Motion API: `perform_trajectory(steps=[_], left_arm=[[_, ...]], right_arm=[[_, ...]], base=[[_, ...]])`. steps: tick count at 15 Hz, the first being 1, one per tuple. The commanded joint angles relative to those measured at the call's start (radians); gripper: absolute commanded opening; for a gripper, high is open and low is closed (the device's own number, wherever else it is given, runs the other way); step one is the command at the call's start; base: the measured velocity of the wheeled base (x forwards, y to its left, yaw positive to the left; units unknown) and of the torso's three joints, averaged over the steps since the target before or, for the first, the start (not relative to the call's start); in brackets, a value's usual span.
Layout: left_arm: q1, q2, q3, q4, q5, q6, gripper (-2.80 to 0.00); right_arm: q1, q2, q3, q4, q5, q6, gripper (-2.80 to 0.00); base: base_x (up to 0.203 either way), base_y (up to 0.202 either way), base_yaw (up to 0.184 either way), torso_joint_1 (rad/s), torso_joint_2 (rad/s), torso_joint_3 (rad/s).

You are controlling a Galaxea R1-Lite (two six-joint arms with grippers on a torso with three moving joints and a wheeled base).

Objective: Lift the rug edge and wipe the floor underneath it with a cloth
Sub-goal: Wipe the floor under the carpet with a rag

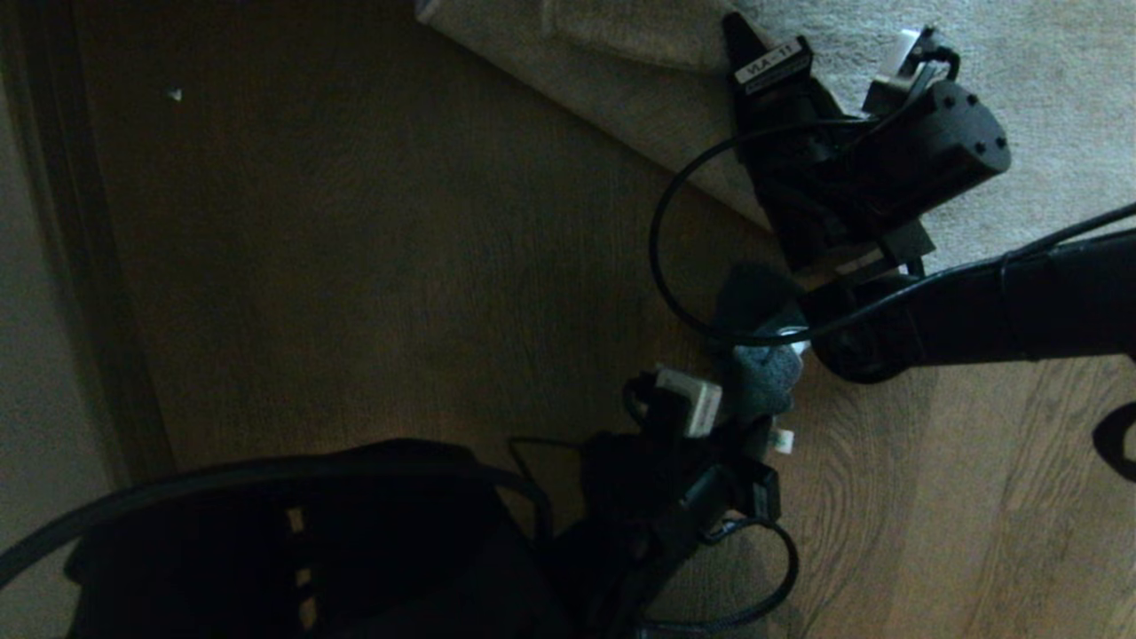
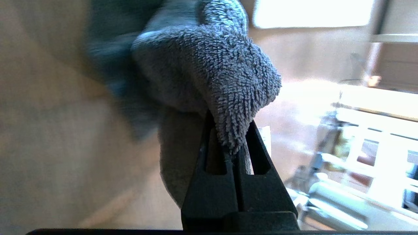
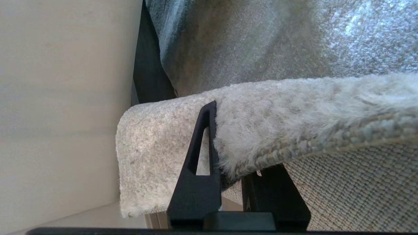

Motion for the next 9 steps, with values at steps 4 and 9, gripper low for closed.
perform_trajectory(steps=[4, 9], left_arm=[[0.151, 0.006, -0.037, -0.008, -0.005, -0.001, -2.80], [0.249, -0.065, -0.037, -0.007, -0.004, -0.001, -2.80]], right_arm=[[0.001, 0.011, 0.002, -0.009, 0.001, 0.005, -2.80], [0.002, 0.015, 0.002, -0.010, 0.001, 0.005, -2.80]], base=[[0.000, 0.000, 0.000, 0.000, 0.00, 0.000], [0.000, 0.000, 0.000, 0.000, 0.00, 0.000]])
